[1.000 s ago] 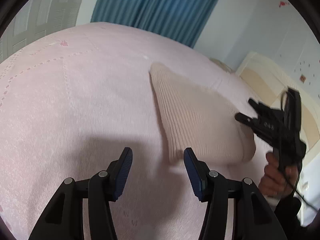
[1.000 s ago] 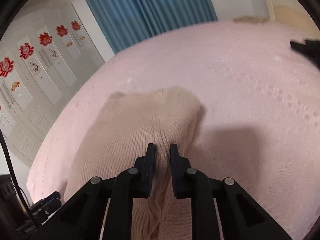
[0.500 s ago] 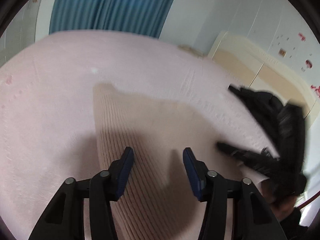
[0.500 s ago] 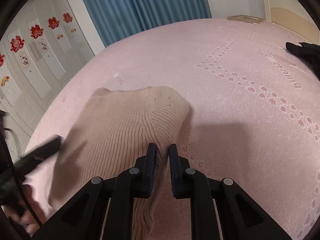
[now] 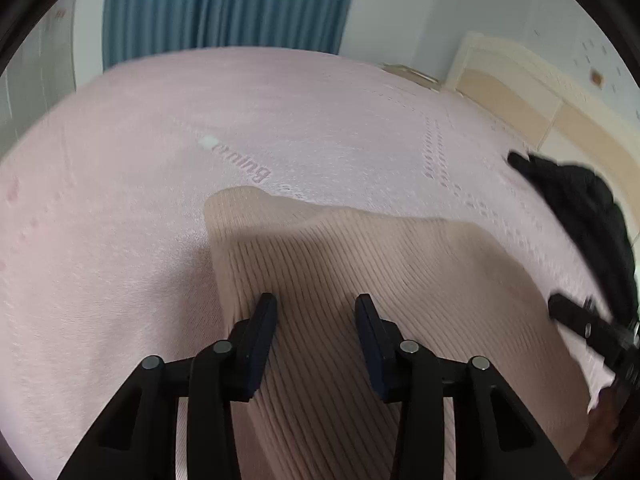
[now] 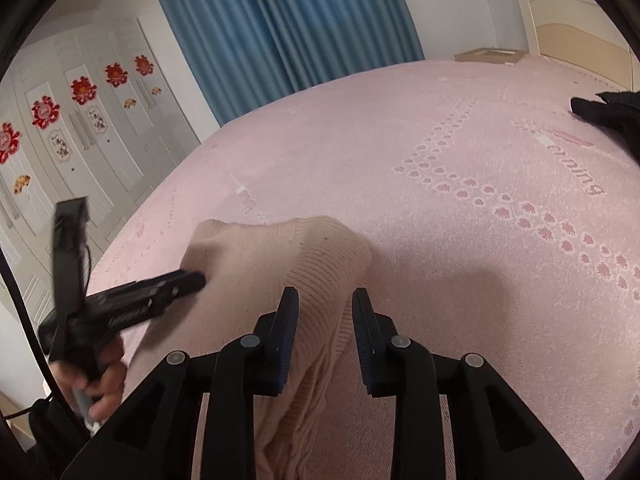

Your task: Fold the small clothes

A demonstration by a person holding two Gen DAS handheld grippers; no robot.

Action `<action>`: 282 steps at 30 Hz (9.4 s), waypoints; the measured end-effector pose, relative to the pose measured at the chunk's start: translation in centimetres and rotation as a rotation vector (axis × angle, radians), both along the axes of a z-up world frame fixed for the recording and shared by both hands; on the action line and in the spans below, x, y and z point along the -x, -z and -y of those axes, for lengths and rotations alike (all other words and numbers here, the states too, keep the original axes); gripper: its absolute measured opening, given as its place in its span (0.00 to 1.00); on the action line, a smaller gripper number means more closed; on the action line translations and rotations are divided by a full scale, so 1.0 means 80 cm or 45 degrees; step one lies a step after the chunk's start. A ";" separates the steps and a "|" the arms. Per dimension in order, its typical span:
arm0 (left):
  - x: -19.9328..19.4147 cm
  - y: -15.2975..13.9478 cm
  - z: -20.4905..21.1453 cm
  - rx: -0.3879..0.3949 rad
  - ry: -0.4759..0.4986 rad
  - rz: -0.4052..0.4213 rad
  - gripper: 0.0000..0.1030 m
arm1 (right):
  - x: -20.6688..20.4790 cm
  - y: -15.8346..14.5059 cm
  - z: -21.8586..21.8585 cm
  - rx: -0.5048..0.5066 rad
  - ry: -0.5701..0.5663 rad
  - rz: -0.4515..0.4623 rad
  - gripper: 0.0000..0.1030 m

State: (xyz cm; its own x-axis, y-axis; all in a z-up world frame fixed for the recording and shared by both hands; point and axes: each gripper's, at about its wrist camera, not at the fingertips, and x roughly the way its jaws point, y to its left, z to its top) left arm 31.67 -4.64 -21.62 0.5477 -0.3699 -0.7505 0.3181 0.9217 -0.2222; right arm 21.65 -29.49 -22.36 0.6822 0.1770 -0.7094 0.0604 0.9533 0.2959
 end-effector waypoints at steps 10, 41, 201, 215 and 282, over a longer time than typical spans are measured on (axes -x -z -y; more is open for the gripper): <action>0.037 -0.006 -0.025 0.057 -0.106 0.081 0.37 | -0.015 0.016 -0.022 0.068 -0.048 -0.065 0.27; 0.121 0.006 -0.040 0.164 -0.296 0.020 0.66 | -0.017 0.037 -0.006 -0.019 0.074 -0.137 0.12; 0.115 0.013 -0.035 0.039 -0.290 0.066 0.81 | -0.016 0.021 -0.021 0.104 0.032 -0.042 0.44; 0.115 0.014 -0.035 0.051 -0.290 0.054 0.81 | -0.033 0.049 -0.035 0.189 -0.042 -0.147 0.58; 0.393 -0.242 -0.034 -0.214 -0.445 0.286 0.90 | 0.263 -0.240 -0.043 0.329 0.102 0.015 1.00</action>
State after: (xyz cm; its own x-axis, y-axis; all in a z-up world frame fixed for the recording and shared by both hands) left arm 0.25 -1.94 -2.23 0.7743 -0.0171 -0.6326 0.0045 0.9998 -0.0215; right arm 0.64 -26.05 -3.16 0.6950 -0.0637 -0.7162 0.1367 0.9896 0.0447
